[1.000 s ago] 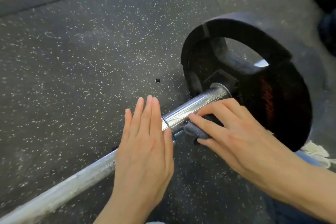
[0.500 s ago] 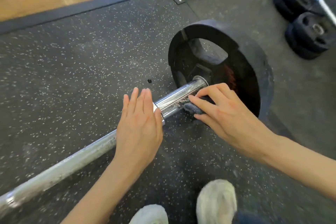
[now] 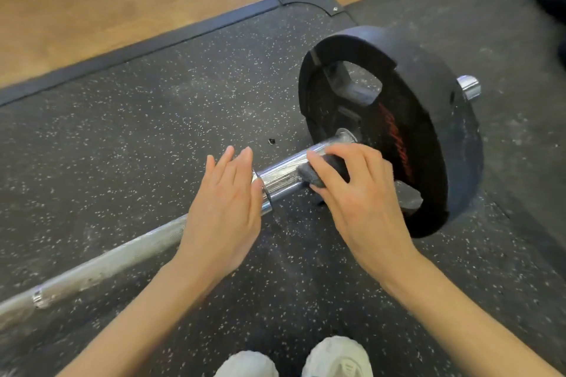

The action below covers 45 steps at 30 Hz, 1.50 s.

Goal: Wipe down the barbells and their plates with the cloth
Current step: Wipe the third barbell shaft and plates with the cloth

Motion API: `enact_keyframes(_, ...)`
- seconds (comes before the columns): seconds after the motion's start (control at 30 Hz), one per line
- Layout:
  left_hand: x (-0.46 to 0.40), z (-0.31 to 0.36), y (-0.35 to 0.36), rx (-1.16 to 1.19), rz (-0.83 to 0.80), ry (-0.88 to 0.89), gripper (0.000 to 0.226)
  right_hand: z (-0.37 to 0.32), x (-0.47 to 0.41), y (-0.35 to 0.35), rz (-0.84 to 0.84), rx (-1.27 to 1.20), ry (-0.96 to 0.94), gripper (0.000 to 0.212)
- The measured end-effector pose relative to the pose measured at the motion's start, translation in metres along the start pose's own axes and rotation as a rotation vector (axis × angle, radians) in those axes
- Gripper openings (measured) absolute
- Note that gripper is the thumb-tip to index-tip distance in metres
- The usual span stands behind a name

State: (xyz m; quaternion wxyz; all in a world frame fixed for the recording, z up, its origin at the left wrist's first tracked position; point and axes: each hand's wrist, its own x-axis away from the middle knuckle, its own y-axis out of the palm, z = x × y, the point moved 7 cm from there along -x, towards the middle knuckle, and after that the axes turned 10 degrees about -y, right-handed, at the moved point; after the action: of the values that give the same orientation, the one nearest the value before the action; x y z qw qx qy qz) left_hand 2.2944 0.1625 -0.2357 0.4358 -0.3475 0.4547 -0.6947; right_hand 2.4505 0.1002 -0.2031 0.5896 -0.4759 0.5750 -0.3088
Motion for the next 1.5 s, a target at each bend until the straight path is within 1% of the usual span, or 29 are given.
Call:
enact_keyframes(0.1, 0.001, -0.002, 0.001, 0.0, -0.064, 0.003, 0.074, -0.001, -0.007, 0.018, 0.103, -0.008, 0.07, 0.044)
enact_keyframes(0.2, 0.0, -0.003, -0.002, -0.046, -0.093, 0.016, 0.074, -0.014, -0.003, 0.044, 0.099, -0.155, 0.164, 0.048)
enact_keyframes(0.3, 0.0, -0.001, -0.008, -0.137, -0.108, 0.06, 0.075, -0.011, 0.002, 0.057, 0.101, -0.291, 0.134, 0.052)
enact_keyframes(0.37, 0.001, 0.001, -0.011, -0.183, -0.134, 0.088, 0.075, 0.002, -0.001, 0.056, 0.127, -0.279, 0.091, 0.054)
enact_keyframes(0.43, 0.002, 0.0, -0.011, -0.17, -0.153, 0.094, 0.075, 0.007, -0.008, 0.056, 0.177, -0.274, 0.169, 0.054)
enact_keyframes(0.5, -0.003, 0.001, -0.008, -0.143, -0.121, 0.109, 0.072, -0.005, -0.015, 0.055, 0.235, -0.307, 0.315, 0.051)
enact_keyframes(0.53, -0.005, 0.001, -0.005, -0.143, -0.099, 0.122, 0.07, -0.015, -0.014, 0.059, 0.237, -0.306, 0.343, 0.049)
enact_keyframes(0.57, -0.006, 0.001, -0.003, -0.146, -0.08, 0.125, 0.067, -0.021, -0.013, 0.061, 0.22, -0.298, 0.301, 0.048)
enact_keyframes(0.6, -0.005, 0.0, -0.002, -0.147, -0.069, 0.121, 0.064, -0.022, -0.012, 0.062, 0.193, -0.288, 0.213, 0.048)
enact_keyframes(0.63, -0.005, 0.0, 0.0, -0.142, -0.063, 0.117, 0.062, -0.014, -0.012, 0.061, 0.171, -0.271, 0.132, 0.048)
enact_keyframes(0.67, -0.006, -0.001, 0.001, -0.13, -0.059, 0.115, 0.061, -0.002, -0.012, 0.06, 0.168, -0.253, 0.093, 0.049)
enact_keyframes(0.7, -0.006, -0.003, 0.001, -0.116, -0.059, 0.113, 0.061, 0.009, -0.013, 0.06, 0.18, -0.253, 0.115, 0.05)
enact_keyframes(0.73, -0.007, -0.003, 0.002, -0.11, -0.051, 0.114, 0.06, 0.014, -0.014, 0.06, 0.2, -0.285, 0.185, 0.051)
enact_keyframes(0.8, -0.009, -0.002, 0.003, -0.108, 0.001, 0.126, 0.055, 0.0, -0.018, 0.06, 0.24, -0.37, 0.349, 0.049)
enact_keyframes(0.83, -0.008, -0.003, 0.003, -0.098, 0.022, 0.123, 0.053, -0.013, -0.016, 0.063, 0.232, -0.387, 0.373, 0.048)
enact_keyframes(0.9, -0.006, -0.003, 0.005, -0.057, 0.022, 0.111, 0.051, -0.027, -0.013, 0.063, 0.193, -0.365, 0.241, 0.048)
enact_keyframes(0.93, -0.004, -0.004, 0.004, -0.041, 0.03, 0.102, 0.051, -0.02, -0.013, 0.062, 0.161, -0.333, 0.171, 0.049)
enact_keyframes(0.97, -0.003, -0.004, 0.004, -0.028, 0.039, 0.093, 0.05, -0.006, -0.013, 0.062, 0.151, -0.301, 0.153, 0.05)
enact_keyframes(1.03, -0.003, -0.002, 0.004, -0.01, 0.054, 0.085, 0.049, 0.02, -0.014, 0.059, 0.202, -0.298, 0.293, 0.052)
enact_keyframes(1.1, -0.004, -0.001, 0.006, -0.004, 0.074, 0.081, 0.05, 0.006, -0.016, 0.058, 0.239, -0.367, 0.427, 0.05)
enact_keyframes(1.13, -0.004, -0.003, 0.007, -0.002, 0.078, 0.083, 0.051, -0.012, -0.015, 0.061, 0.226, -0.387, 0.417, 0.048)
enact_keyframes(1.2, -0.005, -0.005, 0.009, -0.019, 0.084, 0.102, 0.055, -0.043, -0.008, 0.066, 0.173, -0.367, 0.26, 0.045)
enact_keyframes(1.23, -0.004, -0.005, 0.009, -0.028, 0.095, 0.11, 0.055, -0.041, -0.006, 0.066, 0.15, -0.336, 0.188, 0.045)
enact_keyframes(1.27, -0.004, -0.005, 0.008, -0.032, 0.108, 0.11, 0.054, -0.027, -0.006, 0.066, 0.151, -0.307, 0.164, 0.045)
enact_keyframes(1.3, -0.006, -0.003, 0.007, -0.032, 0.12, 0.105, 0.052, -0.009, -0.008, 0.065, 0.171, -0.284, 0.194, 0.047)
enact_keyframes(1.33, -0.007, -0.003, 0.008, -0.031, 0.132, 0.102, 0.052, 0.007, -0.012, 0.063, 0.199, -0.273, 0.268, 0.048)
enact_keyframes(1.4, -0.008, -0.003, 0.009, -0.033, 0.158, 0.109, 0.052, 0.013, -0.018, 0.058, 0.244, -0.298, 0.389, 0.047)
enact_keyframes(1.43, -0.009, -0.004, 0.009, -0.03, 0.176, 0.116, 0.053, 0.002, -0.018, 0.059, 0.227, -0.308, 0.395, 0.045)
enact_keyframes(1.5, -0.01, -0.006, 0.008, -0.01, 0.217, 0.138, 0.061, -0.023, -0.012, 0.063, 0.157, -0.29, 0.289, 0.043)
